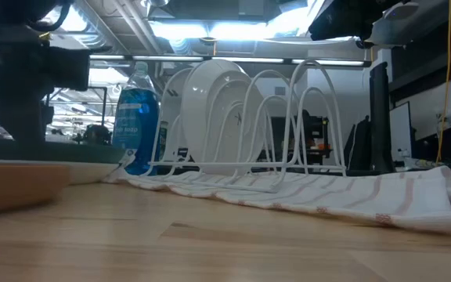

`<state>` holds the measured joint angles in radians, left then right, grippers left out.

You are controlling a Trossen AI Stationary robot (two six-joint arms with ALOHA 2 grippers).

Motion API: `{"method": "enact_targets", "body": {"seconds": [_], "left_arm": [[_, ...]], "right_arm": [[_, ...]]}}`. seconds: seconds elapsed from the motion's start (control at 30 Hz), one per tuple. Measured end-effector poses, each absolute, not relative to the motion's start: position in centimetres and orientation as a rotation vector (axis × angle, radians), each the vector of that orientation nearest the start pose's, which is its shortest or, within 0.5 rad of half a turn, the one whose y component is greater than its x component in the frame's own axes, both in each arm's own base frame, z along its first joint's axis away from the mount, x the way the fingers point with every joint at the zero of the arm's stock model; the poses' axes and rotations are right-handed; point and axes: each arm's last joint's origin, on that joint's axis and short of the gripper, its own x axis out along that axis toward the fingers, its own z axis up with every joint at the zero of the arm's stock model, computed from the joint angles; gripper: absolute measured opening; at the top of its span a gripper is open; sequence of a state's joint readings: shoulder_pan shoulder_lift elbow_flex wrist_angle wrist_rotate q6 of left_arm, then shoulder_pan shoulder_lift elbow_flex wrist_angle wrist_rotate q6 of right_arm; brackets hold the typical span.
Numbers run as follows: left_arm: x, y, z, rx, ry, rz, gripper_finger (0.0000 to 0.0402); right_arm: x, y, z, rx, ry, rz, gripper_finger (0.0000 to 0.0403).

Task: Sort dishes
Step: Put the green plate into the white dish rack

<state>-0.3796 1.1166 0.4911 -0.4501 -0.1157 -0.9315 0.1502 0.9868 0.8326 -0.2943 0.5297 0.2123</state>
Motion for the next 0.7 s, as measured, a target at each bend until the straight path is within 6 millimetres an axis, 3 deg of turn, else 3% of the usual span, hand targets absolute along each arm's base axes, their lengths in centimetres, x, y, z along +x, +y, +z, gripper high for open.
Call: {"method": "enact_targets", "body": {"seconds": [0.3,0.5,0.7], "left_arm": [[17.8,-6.7,14.5,-0.525,1.138,0.295,0.0132],[17.9,-6.8,14.4,-0.517,1.133,0.282,0.0129],[18.0,-6.8,14.4,-0.502,1.133,0.264,0.0100]], "right_arm": [[20.9,1.7,30.5,0.056,0.383,-0.416,0.0143],[20.9,1.7,30.5,0.056,0.383,-0.416,0.0143],[20.9,1.7,30.5,0.056,0.383,-0.416,0.0143]]}}
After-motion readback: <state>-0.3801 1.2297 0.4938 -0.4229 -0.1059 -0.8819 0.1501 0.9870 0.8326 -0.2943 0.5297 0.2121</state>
